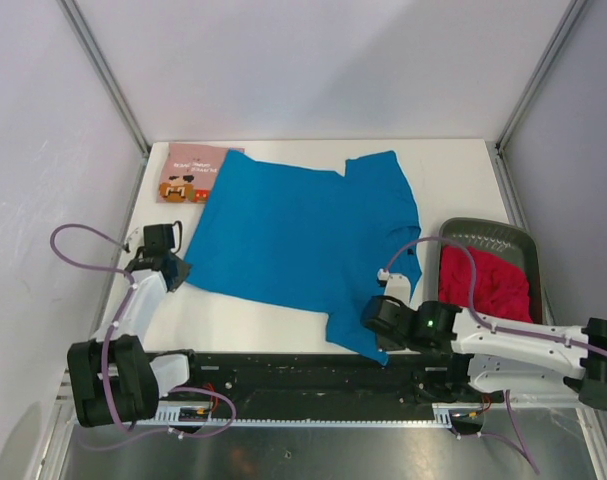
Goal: Fold and stack the t-shirts
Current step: Grap the side of the flattened tshirt closest away from the robot with both arms
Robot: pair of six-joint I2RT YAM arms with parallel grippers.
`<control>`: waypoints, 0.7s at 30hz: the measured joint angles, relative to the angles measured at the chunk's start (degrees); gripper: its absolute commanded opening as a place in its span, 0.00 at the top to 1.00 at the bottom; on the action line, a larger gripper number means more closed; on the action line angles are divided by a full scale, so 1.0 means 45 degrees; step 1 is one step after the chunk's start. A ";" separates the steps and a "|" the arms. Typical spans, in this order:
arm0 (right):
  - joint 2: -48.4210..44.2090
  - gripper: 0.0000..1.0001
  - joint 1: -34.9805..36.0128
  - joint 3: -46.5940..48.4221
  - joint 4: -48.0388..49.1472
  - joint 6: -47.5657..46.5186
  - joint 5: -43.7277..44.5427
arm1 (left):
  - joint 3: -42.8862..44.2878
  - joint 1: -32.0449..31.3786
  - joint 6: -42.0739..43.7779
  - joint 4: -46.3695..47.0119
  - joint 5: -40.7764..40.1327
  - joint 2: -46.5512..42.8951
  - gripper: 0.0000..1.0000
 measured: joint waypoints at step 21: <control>-0.1870 1.00 -0.1622 0.1549 -0.3837 0.0398 0.0010 | 0.0233 -0.0743 -0.0476 -0.2594 -0.1515 -0.0748 1.00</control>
